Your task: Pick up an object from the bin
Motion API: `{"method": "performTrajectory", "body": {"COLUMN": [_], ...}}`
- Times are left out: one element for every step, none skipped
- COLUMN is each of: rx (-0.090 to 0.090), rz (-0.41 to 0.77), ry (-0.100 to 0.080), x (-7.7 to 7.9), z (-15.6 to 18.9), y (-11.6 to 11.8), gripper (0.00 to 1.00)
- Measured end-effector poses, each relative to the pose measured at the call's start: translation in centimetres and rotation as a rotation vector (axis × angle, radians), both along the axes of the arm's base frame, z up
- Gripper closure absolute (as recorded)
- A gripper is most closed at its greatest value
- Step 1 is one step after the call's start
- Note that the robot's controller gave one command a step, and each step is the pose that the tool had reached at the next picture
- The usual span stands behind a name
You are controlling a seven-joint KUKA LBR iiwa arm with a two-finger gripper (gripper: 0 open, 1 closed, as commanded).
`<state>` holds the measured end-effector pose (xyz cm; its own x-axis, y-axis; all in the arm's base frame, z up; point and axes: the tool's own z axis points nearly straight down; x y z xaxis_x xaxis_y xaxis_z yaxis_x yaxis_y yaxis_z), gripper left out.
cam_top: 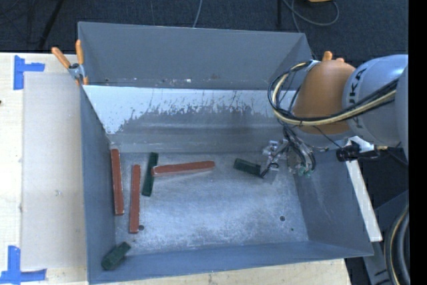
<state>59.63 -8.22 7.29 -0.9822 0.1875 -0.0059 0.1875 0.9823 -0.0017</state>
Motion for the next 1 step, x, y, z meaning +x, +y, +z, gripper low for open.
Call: {"method": "performTrajectory", "body": {"rx": [0.002], "rz": [0.067], "ry": [-0.004], "x": [-0.34], "z": [14.15], "y": [4.19], "gripper": [1.0]}}
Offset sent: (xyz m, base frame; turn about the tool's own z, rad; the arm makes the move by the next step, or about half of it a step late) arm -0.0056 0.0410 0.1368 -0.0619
